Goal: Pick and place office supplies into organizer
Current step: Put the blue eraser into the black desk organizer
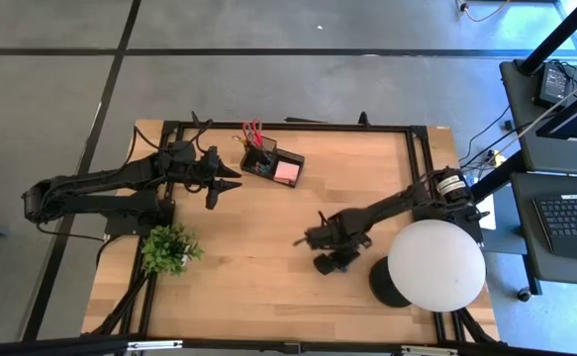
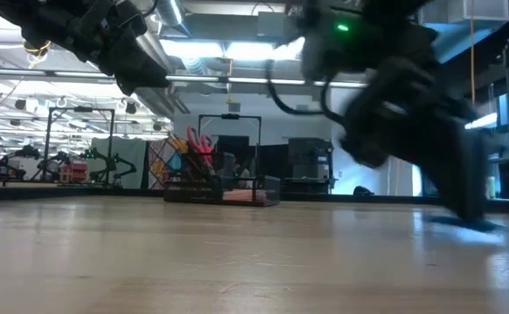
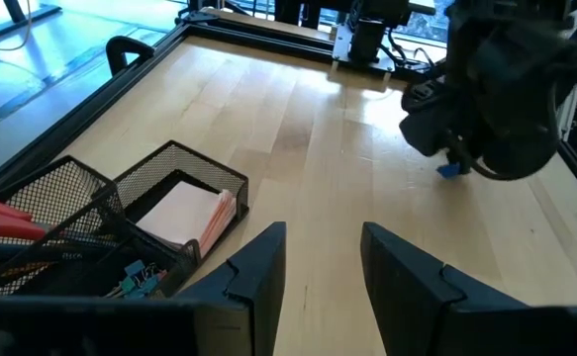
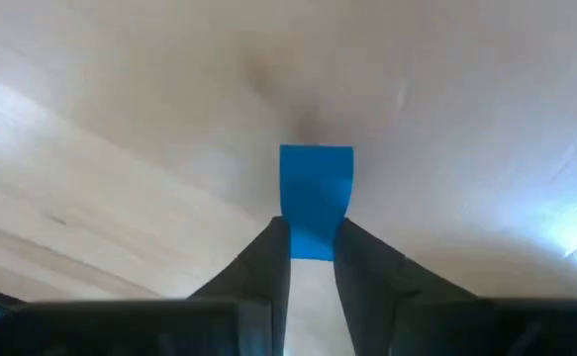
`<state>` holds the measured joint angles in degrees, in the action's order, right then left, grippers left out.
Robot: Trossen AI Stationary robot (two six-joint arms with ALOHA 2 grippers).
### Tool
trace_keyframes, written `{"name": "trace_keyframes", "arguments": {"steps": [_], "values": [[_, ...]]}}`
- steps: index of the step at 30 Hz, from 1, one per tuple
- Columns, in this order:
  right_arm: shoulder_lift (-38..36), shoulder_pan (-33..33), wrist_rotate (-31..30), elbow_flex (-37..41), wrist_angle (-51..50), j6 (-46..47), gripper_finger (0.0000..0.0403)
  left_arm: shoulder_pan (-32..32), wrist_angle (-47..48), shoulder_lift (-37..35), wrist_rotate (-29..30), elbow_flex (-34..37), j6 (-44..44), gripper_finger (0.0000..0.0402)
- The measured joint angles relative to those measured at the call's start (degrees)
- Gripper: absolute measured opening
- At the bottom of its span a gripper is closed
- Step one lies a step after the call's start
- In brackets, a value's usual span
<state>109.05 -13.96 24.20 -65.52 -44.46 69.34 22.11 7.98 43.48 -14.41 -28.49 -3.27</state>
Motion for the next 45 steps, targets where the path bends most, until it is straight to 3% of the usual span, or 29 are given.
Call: {"name": "trace_keyframes", "arguments": {"steps": [6, 13, 20, 33, 45], "values": [[-0.17, 2.12, -4.56, -7.18, -1.86, -5.23, 0.0074, 0.02, 0.00, 0.00, 0.02, 0.00, 0.00, 0.0127], [-0.24, 5.99, -19.60, -17.40, -2.82, -14.87, 0.0074, 0.02, 0.01, 0.00, 0.02, 0.00, -0.01, 0.0127], [-0.35, 12.12, -30.16, -22.28, 9.10, -28.71, 0.0075, 0.01, 0.01, 0.00, 0.00, 0.01, -0.02, 0.0127], [4.13, 23.37, -31.25, -22.36, 40.37, -48.44, 0.0075, 0.00, 0.05, 0.00, 0.00, 0.00, 0.00, 0.0127], [13.36, 26.73, -31.16, -22.34, 48.87, -54.74, 0.0075, 0.02, -0.01, 0.00, 0.02, 0.00, 0.00, 0.0127]]}}
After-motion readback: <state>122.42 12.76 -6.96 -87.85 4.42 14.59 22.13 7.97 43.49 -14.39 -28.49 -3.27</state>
